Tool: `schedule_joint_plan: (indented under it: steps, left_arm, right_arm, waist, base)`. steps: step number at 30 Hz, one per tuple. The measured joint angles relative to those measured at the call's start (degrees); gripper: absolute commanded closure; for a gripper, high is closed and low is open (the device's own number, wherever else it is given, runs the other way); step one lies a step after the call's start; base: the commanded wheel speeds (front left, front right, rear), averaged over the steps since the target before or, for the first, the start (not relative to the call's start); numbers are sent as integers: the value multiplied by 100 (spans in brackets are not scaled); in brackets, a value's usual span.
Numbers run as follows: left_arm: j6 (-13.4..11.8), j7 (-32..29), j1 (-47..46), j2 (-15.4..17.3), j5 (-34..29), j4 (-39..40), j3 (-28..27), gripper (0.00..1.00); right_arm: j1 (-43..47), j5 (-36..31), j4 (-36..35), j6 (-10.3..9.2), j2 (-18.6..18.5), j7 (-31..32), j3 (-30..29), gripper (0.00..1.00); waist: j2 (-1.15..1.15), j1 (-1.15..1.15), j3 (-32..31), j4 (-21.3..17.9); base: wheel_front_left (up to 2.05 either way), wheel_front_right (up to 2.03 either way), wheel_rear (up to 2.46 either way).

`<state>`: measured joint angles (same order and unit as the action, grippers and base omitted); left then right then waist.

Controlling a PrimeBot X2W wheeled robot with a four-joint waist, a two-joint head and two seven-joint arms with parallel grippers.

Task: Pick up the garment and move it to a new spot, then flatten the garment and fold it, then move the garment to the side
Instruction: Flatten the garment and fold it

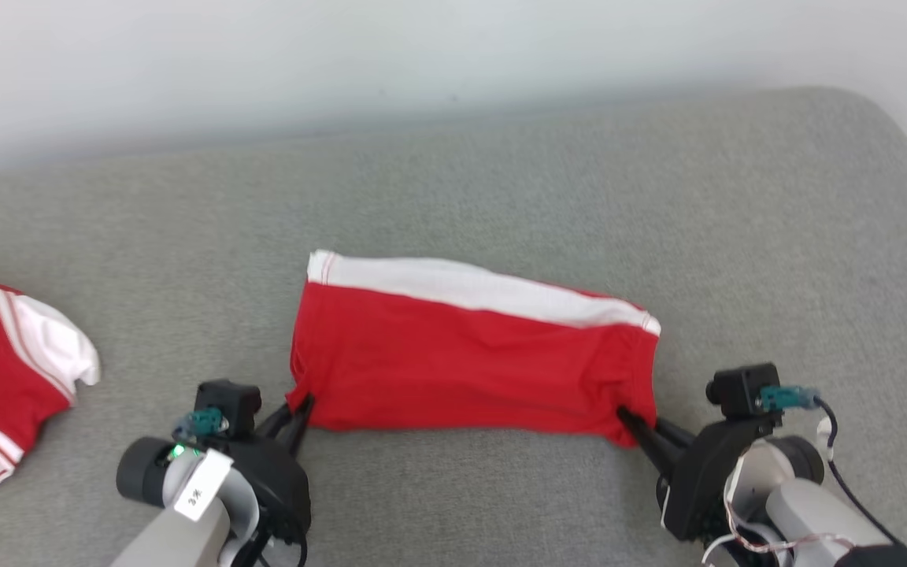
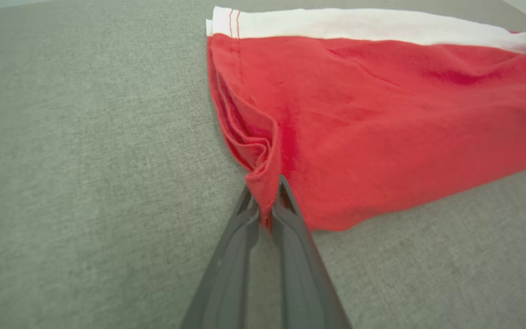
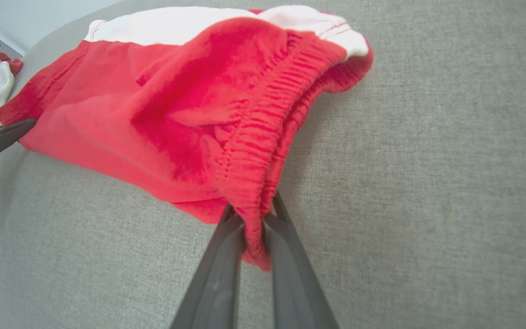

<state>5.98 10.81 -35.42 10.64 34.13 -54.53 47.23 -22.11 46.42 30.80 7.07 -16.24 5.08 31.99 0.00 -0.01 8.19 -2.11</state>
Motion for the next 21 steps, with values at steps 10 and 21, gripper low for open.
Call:
schedule_joint_plan:
  steps: [10,21]
  left_arm:
    - [-103,49,427,-11,-18,1,38,100]
    - [-181,94,782,12,12,142,47,100]
  right_arm:
    - [413,183,-88,0,-30,48,140,100]
    - [657,324,-172,1,-156,226,213,100]
  waist:
    - [0,0,-415,395]
    - [0,0,-714,857]
  base:
    - [0,0,0]
    - [0,0,0]
